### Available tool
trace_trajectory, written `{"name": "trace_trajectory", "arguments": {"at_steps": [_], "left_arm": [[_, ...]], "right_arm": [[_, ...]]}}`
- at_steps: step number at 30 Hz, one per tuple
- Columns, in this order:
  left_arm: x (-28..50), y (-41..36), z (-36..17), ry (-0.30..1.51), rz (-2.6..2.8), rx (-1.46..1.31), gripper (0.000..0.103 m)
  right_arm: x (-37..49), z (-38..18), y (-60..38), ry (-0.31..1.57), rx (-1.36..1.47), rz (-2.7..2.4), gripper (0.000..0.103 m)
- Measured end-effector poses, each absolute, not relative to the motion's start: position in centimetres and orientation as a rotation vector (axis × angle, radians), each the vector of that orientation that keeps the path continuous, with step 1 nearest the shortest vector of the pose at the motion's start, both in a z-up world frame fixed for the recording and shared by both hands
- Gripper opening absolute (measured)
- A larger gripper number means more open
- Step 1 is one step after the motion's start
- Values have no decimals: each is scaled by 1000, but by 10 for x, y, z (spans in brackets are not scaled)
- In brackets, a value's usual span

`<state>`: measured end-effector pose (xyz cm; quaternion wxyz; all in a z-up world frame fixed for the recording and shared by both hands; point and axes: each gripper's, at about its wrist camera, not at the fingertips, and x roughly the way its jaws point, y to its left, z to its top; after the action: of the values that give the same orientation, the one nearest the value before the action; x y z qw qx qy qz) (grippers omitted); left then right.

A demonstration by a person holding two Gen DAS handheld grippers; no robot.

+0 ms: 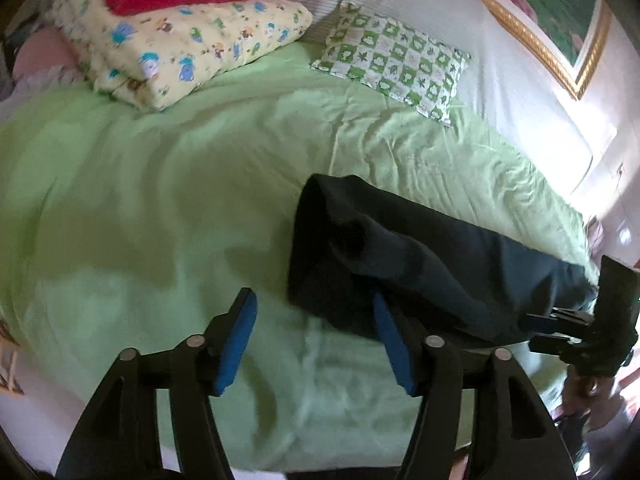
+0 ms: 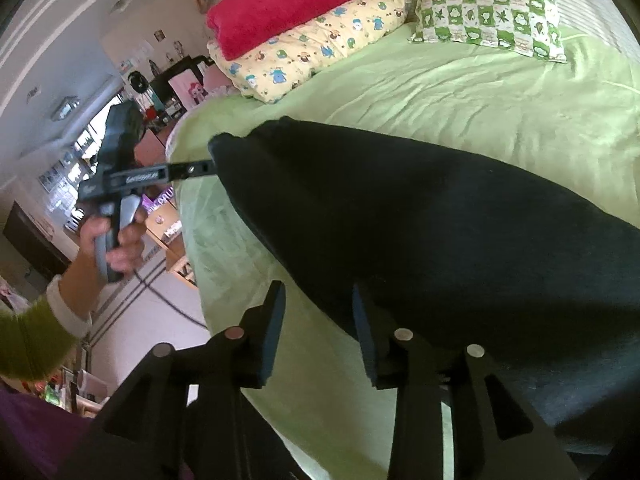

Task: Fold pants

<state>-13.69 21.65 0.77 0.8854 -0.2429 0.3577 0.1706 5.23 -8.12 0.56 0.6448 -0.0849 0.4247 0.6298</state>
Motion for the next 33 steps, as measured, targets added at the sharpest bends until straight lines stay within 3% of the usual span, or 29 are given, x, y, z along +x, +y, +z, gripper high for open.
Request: {"name": "trace_trajectory", "arguments": {"at_steps": [13,21,33], "left_arm": [[-127,210,18,685,364,-809,73],[-113,204,19,735,449,-786,77],[-105,214,-15,826,512,-828,77]], "right_arm": [[70,21,-90,945,-97,1397,44],[86,30,-96,923,-62,1361,51],[156,45,-75,927,-3,1264,52]]}}
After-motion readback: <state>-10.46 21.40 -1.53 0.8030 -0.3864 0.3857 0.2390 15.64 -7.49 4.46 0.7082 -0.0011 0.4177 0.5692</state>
